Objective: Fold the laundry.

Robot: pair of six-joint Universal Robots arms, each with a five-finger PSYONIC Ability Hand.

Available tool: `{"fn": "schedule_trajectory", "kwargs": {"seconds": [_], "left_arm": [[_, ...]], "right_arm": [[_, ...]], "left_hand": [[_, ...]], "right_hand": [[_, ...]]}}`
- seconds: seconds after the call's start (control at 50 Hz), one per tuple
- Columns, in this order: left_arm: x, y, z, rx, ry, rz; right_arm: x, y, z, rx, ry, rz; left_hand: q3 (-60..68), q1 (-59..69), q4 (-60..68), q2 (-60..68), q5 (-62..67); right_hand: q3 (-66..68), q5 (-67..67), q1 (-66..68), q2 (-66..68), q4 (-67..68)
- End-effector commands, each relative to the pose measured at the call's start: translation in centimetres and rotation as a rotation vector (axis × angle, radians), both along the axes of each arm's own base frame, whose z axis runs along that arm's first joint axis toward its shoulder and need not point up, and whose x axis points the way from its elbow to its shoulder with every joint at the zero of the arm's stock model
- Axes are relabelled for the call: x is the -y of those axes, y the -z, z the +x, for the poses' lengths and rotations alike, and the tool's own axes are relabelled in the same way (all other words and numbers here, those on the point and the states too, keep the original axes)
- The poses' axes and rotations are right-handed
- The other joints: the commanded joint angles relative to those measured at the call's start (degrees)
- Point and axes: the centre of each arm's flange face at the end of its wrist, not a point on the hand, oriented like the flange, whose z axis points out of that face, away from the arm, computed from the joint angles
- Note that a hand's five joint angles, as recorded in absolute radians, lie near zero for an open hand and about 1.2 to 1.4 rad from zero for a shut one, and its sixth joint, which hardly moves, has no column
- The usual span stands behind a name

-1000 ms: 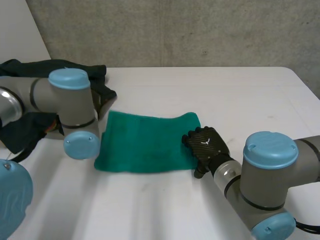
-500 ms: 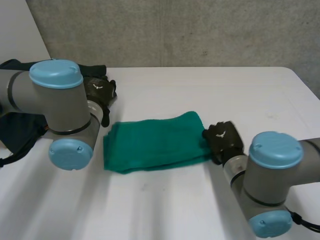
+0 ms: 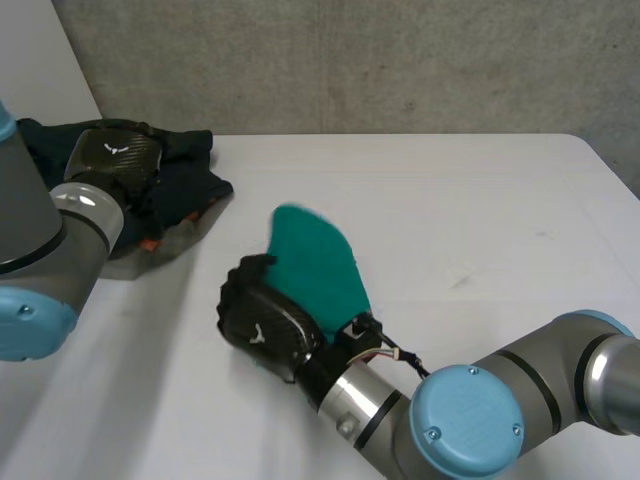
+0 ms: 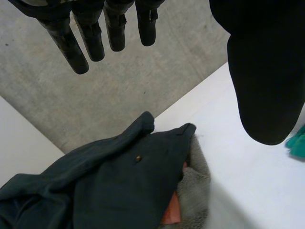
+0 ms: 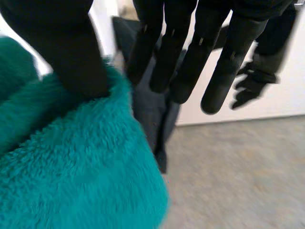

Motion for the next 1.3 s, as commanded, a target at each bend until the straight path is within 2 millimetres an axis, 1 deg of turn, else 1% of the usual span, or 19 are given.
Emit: {"fn": "schedule_trajectory", "kwargs": {"seconds": [0.02,0.04,0.06,0.12,0.14,0.2,0.22,0.28,0.38,0.46,0.52,0.54,0.7,0.78,0.84,0.92,1.04,1.24,1.3], "left_arm": [[-0.7,0.1,-1.0,-0.015,0.069,0.006],[-0.7,0.0,-1.1,-0.016,0.072,0.005],[-0.6,0.0,-1.5,-0.020,0.079,0.003],[-0.6,0.1,-2.1,-0.033,0.085,0.010],[-0.8,0.0,-2.4,-0.047,0.089,0.014],[-1.2,0.0,-3.2,-0.075,0.110,0.024],[-1.5,0.1,-3.8,-0.095,0.132,0.031],[-2.4,0.4,-5.5,-0.128,0.208,0.052],[-3.1,1.6,-7.9,-0.162,0.317,0.102],[-3.7,4.5,-9.8,-0.144,0.372,0.200],[-3.7,6.2,-10.1,-0.115,0.355,0.253],[-3.5,7.3,-10.0,-0.093,0.319,0.290],[-2.7,11.0,-8.5,0.021,0.133,0.396],[-2.6,12.1,-8.3,0.052,0.122,0.433],[-2.8,12.2,-8.4,0.060,0.139,0.447],[-3.3,11.7,-8.8,0.058,0.173,0.447],[-3.8,9.7,-8.8,0.042,0.190,0.404],[-3.2,7.9,-7.6,0.032,0.189,0.363],[-3.1,6.6,-7.2,0.005,0.215,0.346]], "right_arm": [[3.0,-2.3,-1.4,0.087,0.093,0.203],[3.5,-3.1,-1.6,0.124,0.103,0.243],[4.3,-4.7,-2.1,0.206,0.120,0.347],[5.6,-7.0,-3.1,0.334,0.143,0.529],[6.6,-8.1,-3.9,0.404,0.163,0.660],[8.3,-8.9,-5.0,0.489,0.197,0.853],[9.3,-8.8,-5.5,0.522,0.224,0.969],[11.0,-8.3,-6.2,0.542,0.295,1.118],[13.1,-6.6,-6.9,0.469,0.428,1.220],[13.7,-4.8,-6.7,0.377,0.515,1.342],[13.9,-3.9,-6.5,0.333,0.545,1.390],[13.9,-3.3,-6.4,0.307,0.559,1.414],[13.4,-1.3,-5.5,0.218,0.582,1.403],[13.3,-0.7,-5.5,0.178,0.608,1.347],[13.2,-0.5,-5.5,0.157,0.615,1.316],[12.9,-0.5,-5.2,0.128,0.610,1.273],[12.8,-1.0,-5.0,0.135,0.598,1.218],[12.7,-1.6,-5.2,0.163,0.587,1.182],[12.7,-2.5,-5.5,0.182,0.591,1.163]], "left_hand": [[-1.7,-1.3,-1.3,-1.6,-2.7],[-1.7,-1.3,-1.3,-1.6,-2.7],[-1.7,-1.3,-1.3,-1.6,-2.7],[-1.7,-1.3,-1.3,-1.6,-2.7],[-1.7,-1.3,-1.3,-1.6,-2.7],[-1.7,-1.3,-1.3,-1.6,-2.7],[-1.7,-1.3,-1.3,-1.6,-2.7],[-1.7,-1.3,-1.3,-1.6,-2.7],[-1.7,-1.3,-1.3,-1.6,-2.7],[-1.7,-1.3,-1.3,-1.6,-2.7],[-1.7,-1.3,-1.3,-1.6,-2.7],[-1.7,-1.3,-1.3,-1.6,-2.7],[-1.7,-1.3,-1.3,-1.6,-2.7],[-1.7,-1.3,-1.3,-1.6,-2.7],[-1.7,-1.3,-1.3,-1.6,-2.7],[-1.7,-1.3,-1.3,-1.6,-2.7],[-1.7,-1.3,-1.3,-1.6,-2.7],[-1.7,-1.3,-1.3,-1.6,-2.7],[-1.7,-1.3,-1.3,-1.6,-2.7]], "right_hand": [[-49.9,-49.5,-46.9,-49.6,-50.7],[-49.9,-49.5,-46.9,-49.6,-50.7],[-49.9,-49.5,-46.9,-49.6,-50.7],[-49.9,-49.5,-46.9,-49.6,-50.7],[-49.9,-49.5,-46.9,-49.6,-50.7],[-49.9,-49.5,-46.9,-49.6,-50.7],[-49.9,-49.5,-46.9,-49.6,-50.7],[-49.9,-49.5,-46.9,-49.6,-50.7],[-49.9,-49.5,-46.9,-49.6,-50.7],[-49.9,-49.5,-46.9,-49.6,-50.7],[-49.9,-49.5,-46.9,-49.6,-50.7],[-49.9,-49.5,-46.9,-49.6,-50.7],[-49.9,-49.5,-46.9,-49.6,-50.7],[-49.9,-49.5,-46.9,-49.6,-50.7],[-49.9,-49.5,-46.9,-49.6,-50.7],[-49.9,-49.5,-46.9,-49.6,-50.7],[-49.9,-49.5,-46.9,-49.6,-50.7],[-49.9,-49.5,-46.9,-49.6,-50.7],[-49.9,-49.5,-46.9,-49.6,-50.7]]}}
